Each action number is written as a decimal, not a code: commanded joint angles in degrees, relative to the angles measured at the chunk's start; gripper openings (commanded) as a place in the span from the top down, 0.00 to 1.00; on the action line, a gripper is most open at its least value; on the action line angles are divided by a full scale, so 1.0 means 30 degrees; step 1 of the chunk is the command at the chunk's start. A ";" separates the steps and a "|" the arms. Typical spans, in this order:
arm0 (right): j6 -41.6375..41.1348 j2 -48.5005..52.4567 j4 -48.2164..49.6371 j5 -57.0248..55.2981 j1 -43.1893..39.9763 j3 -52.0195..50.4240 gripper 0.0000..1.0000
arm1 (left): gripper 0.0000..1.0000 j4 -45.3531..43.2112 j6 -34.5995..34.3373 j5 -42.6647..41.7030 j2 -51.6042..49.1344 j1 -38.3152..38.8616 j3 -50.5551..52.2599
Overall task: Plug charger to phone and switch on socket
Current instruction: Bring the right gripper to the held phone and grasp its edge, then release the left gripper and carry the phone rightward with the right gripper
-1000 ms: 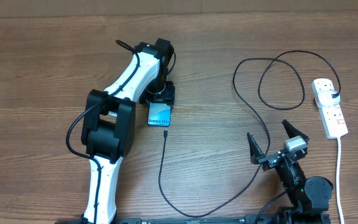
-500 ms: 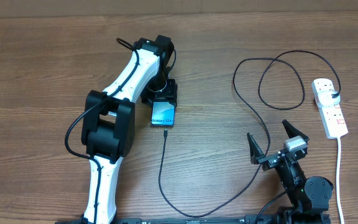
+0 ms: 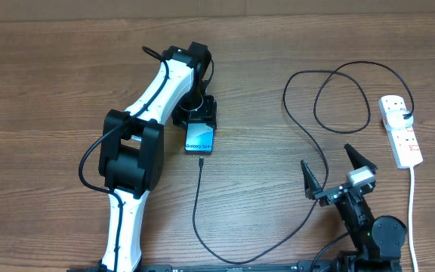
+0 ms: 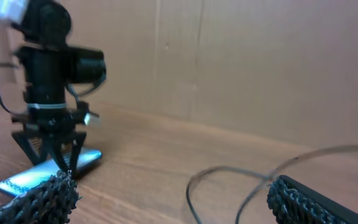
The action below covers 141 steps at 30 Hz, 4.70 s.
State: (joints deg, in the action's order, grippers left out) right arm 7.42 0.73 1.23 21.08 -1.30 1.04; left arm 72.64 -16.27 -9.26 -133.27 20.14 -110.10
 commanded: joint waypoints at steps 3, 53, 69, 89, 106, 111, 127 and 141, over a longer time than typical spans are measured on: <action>-0.4342 -0.0175 0.1268 0.2499 0.0146 0.0619 0.00 | 0.53 0.0029 0.0503 -0.0437 0.0933 -0.0095 -0.0576; -0.4342 3.4556 -1.2823 0.8983 0.4634 2.3088 0.16 | 0.48 -0.0146 0.0335 -0.1668 0.0933 -0.0087 -0.0714; -0.6244 3.7762 -0.6426 1.0054 0.7359 2.1471 0.16 | 0.47 -0.0211 0.0299 -0.2171 0.0933 -0.0095 -0.0721; -1.2116 3.9415 -0.1472 0.9653 0.7934 2.0968 0.46 | 0.48 -0.0379 0.0809 -0.4007 0.0933 -0.0095 -0.0721; -1.3056 3.9415 -0.0284 0.9143 0.8451 2.0968 0.64 | 0.48 -0.0576 0.0794 -0.4437 0.0933 -0.0095 -0.0721; -1.3056 3.9415 0.0000 0.9151 0.8451 2.0975 0.81 | 0.47 -0.0444 0.0794 -0.4583 0.0933 -0.0095 -0.0721; -1.3041 3.9415 0.0124 0.9143 0.8444 2.0975 0.96 | 0.16 -0.0168 0.0801 -0.3789 0.0933 -0.0109 -0.0714; -1.2743 3.7536 -0.1435 0.7803 0.8167 2.0997 0.96 | 0.14 0.0262 0.1668 -0.6958 0.1158 -0.1719 -0.0794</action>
State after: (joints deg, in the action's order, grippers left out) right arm -32.21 118.83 -2.48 46.68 23.97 63.20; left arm 73.30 -13.34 -23.03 -132.31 17.06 -111.74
